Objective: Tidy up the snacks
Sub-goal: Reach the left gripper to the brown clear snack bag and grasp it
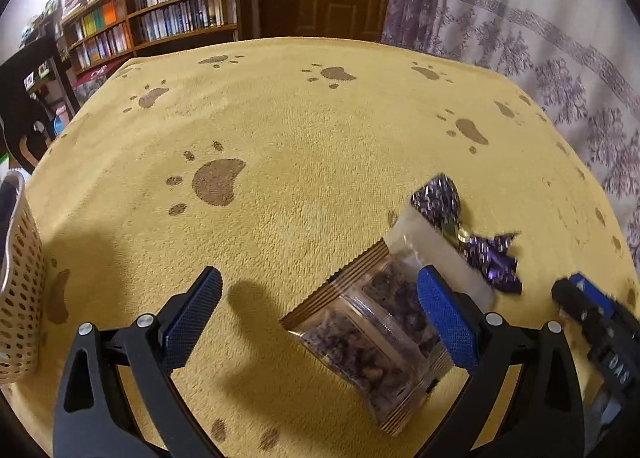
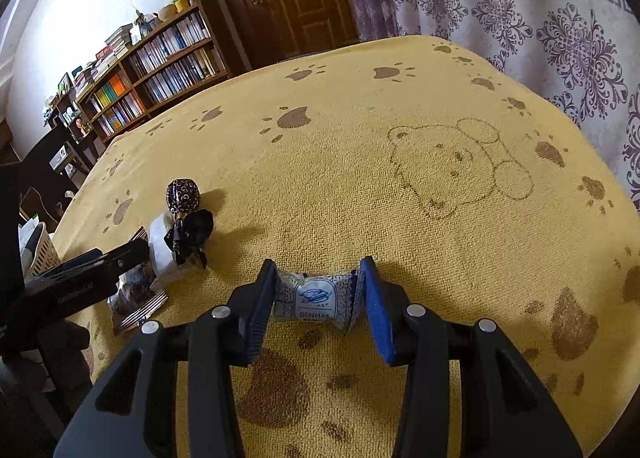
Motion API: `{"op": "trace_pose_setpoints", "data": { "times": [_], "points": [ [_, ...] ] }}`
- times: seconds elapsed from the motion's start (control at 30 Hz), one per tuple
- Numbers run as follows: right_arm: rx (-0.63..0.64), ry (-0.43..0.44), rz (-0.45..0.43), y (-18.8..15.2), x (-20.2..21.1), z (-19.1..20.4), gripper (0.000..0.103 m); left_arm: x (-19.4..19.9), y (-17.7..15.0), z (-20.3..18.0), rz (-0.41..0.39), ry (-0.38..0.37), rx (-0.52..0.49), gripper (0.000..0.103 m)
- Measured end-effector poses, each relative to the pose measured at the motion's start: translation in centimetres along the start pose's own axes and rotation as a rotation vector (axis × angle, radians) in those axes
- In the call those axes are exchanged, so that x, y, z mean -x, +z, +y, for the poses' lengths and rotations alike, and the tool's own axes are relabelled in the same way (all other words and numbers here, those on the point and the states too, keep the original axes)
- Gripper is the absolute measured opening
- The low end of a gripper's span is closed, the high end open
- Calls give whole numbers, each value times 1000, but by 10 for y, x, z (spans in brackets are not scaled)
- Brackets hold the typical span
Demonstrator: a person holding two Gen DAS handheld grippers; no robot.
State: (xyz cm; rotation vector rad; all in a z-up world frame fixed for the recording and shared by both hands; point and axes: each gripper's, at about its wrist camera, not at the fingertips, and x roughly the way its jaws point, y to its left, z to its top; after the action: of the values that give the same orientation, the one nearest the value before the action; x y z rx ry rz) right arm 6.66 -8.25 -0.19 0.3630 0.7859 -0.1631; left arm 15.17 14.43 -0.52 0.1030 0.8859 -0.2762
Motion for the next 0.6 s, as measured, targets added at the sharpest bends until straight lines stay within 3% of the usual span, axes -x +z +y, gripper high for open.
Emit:
{"op": "trace_pose_setpoints", "data": {
  "times": [0.37, 0.6],
  "points": [
    [0, 0, 0, 0, 0, 0, 43, 33, -22, 20, -19, 28, -84, 99],
    [0, 1, -1, 0, 0, -1, 43, 50, -32, 22, -2, -40, 8, 99]
  ]
}}
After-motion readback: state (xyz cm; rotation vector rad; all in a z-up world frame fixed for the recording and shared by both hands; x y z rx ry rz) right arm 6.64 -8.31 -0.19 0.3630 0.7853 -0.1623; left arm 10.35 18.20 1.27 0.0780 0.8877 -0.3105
